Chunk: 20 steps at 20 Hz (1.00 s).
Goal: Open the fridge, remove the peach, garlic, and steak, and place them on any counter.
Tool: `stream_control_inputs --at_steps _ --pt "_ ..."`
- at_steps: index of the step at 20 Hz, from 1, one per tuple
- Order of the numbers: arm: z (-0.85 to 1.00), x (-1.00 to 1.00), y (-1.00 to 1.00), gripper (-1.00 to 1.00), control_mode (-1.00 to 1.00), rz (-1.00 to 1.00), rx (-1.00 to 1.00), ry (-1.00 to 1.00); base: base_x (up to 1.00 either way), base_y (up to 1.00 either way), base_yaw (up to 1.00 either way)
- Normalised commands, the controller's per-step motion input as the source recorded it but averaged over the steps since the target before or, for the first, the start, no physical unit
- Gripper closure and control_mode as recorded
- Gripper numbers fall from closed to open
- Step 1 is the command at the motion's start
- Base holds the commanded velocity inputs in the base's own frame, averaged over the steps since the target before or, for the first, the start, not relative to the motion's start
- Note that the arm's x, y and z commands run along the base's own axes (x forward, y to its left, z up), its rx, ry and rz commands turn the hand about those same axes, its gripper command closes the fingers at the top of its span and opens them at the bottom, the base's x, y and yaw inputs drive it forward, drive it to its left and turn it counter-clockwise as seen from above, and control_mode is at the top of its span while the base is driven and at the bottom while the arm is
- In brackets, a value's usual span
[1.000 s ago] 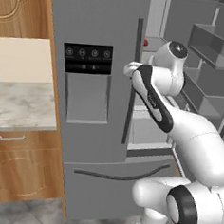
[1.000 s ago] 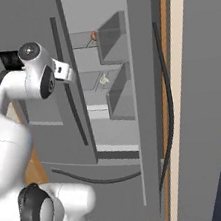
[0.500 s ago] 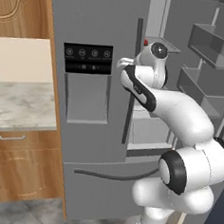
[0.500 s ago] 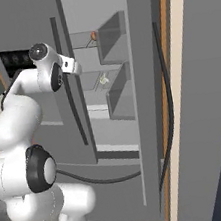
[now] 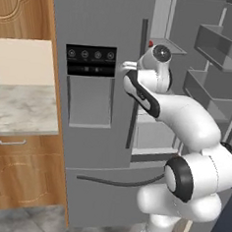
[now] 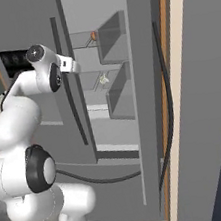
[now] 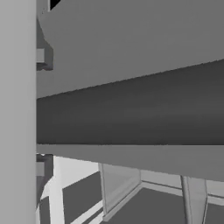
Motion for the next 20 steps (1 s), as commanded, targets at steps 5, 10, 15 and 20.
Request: stream_control_inputs --at_steps 5,10,15,20 --pt "0.0 -0.27 0.84 1.0 -1.0 0.09 0.0 0.0 0.0 0.0 0.0" --pt "0.0 -1.0 0.7 1.0 -1.0 0.13 0.0 -0.03 0.0 0.0 0.0" --pt "0.0 -1.0 0.93 1.0 -1.0 0.21 0.0 0.0 0.0 0.0 0.0" --pt "0.05 -1.0 0.94 1.0 -1.0 0.2 0.0 0.0 0.0 0.0 0.0"
